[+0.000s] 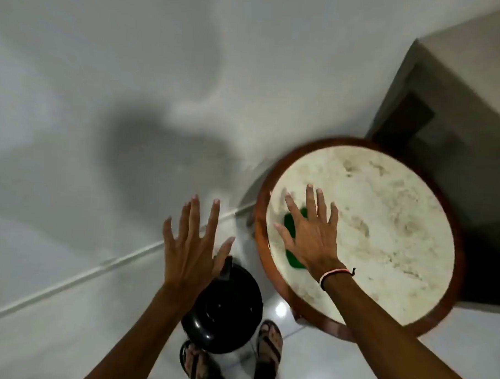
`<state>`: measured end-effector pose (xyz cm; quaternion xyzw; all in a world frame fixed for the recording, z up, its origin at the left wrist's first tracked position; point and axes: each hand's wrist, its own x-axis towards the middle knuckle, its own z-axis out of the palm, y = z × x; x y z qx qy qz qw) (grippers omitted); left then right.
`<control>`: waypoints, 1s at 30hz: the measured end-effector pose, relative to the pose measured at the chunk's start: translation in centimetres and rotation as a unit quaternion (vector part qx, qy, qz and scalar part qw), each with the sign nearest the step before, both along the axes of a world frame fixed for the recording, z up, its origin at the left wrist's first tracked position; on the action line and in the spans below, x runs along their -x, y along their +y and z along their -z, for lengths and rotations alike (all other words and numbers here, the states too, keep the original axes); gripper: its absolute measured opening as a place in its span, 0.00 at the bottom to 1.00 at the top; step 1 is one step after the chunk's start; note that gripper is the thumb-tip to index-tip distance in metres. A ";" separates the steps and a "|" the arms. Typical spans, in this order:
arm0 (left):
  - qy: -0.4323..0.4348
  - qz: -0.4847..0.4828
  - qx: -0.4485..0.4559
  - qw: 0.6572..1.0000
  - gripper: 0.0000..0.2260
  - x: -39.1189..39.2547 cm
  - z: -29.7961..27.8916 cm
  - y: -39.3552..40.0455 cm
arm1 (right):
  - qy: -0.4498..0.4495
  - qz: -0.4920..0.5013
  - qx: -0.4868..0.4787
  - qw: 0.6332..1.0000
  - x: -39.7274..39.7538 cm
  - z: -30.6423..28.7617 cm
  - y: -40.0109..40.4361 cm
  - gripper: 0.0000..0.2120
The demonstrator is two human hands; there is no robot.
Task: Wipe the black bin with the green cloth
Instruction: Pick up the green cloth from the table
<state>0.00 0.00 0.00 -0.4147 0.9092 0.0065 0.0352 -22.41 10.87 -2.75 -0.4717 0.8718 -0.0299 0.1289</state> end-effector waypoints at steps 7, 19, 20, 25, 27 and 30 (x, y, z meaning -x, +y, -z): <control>-0.115 0.017 -0.124 0.985 0.37 -1.5 18.5 2.3 | -0.038 0.095 -0.027 0.994 -0.9 12.6 2.9 0.36; -0.129 -0.089 -0.267 0.951 0.33 1.8 37.2 -1.5 | 0.103 0.174 0.174 0.964 -0.9 20.3 2.5 0.23; -0.132 -0.098 -0.271 0.948 0.30 2.1 38.0 -1.6 | 0.101 0.171 0.184 0.963 -1.1 20.4 2.5 0.22; -0.060 -0.108 -0.240 0.963 0.20 0.6 38.9 -1.9 | 0.077 0.175 0.204 0.960 -1.5 20.1 2.2 0.19; -0.024 -0.126 -0.243 0.962 0.19 -2.3 37.9 -1.1 | 0.027 0.160 0.222 0.961 -1.8 19.0 2.7 0.18; 0.048 -0.180 -0.232 0.955 0.17 -9.8 36.2 0.7 | -0.062 0.116 0.307 0.942 -4.7 17.0 3.4 0.16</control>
